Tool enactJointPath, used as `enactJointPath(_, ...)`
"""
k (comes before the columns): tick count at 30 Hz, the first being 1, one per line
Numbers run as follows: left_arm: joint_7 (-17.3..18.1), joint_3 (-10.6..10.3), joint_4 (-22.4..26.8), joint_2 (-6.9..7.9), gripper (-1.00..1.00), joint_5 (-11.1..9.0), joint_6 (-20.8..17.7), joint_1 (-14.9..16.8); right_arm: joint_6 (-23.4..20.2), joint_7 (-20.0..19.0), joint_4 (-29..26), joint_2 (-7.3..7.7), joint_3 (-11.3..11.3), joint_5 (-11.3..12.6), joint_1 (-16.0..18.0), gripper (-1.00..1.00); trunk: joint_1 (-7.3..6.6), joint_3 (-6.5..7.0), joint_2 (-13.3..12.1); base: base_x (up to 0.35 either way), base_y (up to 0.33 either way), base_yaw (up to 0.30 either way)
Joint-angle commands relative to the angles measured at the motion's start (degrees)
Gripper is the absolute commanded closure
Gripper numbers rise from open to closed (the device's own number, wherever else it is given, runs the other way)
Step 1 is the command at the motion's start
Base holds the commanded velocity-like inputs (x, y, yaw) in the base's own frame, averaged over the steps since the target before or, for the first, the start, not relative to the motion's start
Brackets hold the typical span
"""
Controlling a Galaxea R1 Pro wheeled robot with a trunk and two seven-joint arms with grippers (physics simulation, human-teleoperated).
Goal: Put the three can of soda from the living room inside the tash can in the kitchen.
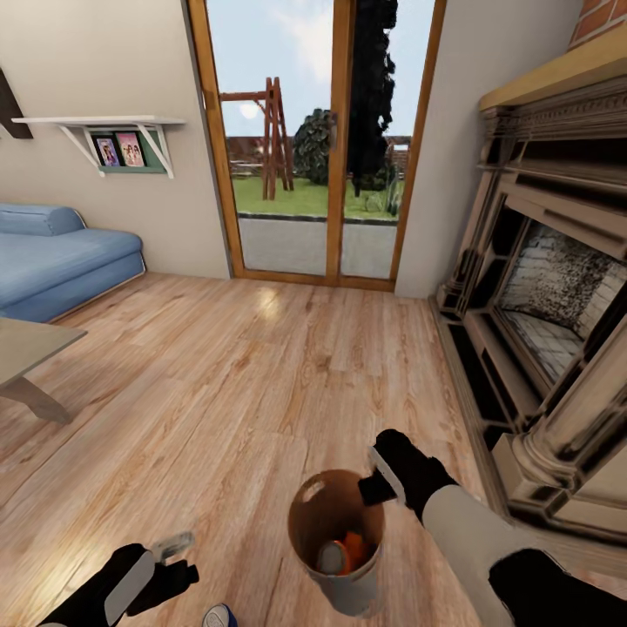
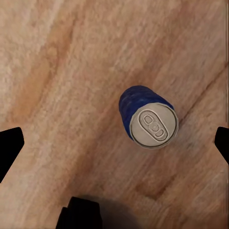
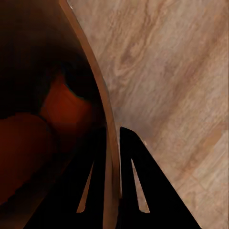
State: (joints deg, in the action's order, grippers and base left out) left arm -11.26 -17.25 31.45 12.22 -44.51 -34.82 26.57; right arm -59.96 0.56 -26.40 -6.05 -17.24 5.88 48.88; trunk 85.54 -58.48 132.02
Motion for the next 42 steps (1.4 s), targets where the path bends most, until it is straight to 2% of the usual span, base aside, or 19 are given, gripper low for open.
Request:
enactJointPath(1,0.2,0.1,0.0,0.00,-1.00,0.0,0.0,0.0,0.0,-0.1,-2.3,-0.02,10.2,-1.9,0.4,1.00,-0.01,0.01,0.0,0.000,0.000,0.000)
enactJointPath(8,0.5,-0.1,0.0,-0.01,-1.00,0.0,0.1,0.0,0.0,-0.1,-2.9,-0.12,10.2,-1.8,0.4,1.00,-0.01,0.01,0.0,0.000,0.000,0.000)
enactJointPath(15,0.5,-0.1,0.3,-0.07,-1.00,0.0,0.3,0.0,0.0,-0.2,-2.9,-1.57,10.2,-1.9,0.4,1.00,-0.01,0.01,0.0,0.000,0.000,0.000)
enactJointPath(23,0.5,-0.2,0.4,-0.11,-1.00,0.0,1.4,-0.1,0.0,-0.2,-3.0,-1.77,10.3,-1.9,0.5,1.00,-0.01,0.01,0.0,0.000,0.000,0.000)
enactJointPath(26,0.6,-0.2,0.1,-0.87,-1.00,0.1,3.5,-0.1,0.0,-0.2,-3.8,-1.93,10.2,-1.9,0.5,1.00,-0.01,0.01,0.0,0.000,0.000,0.000)
enactJointPath(31,0.6,-0.2,0.0,-1.70,-1.00,0.2,4.8,-0.1,0.0,-0.1,-4.8,-1.94,10.2,-1.9,0.5,1.00,-0.01,0.01,0.0,0.000,0.000,0.000)
enactJointPath(42,0.6,-0.2,-0.2,-3.12,-1.00,0.3,5.5,-0.1,0.0,-0.1,-5.1,-1.94,10.2,-1.9,0.5,1.00,-0.01,0.01,0.0,0.000,0.000,0.000)
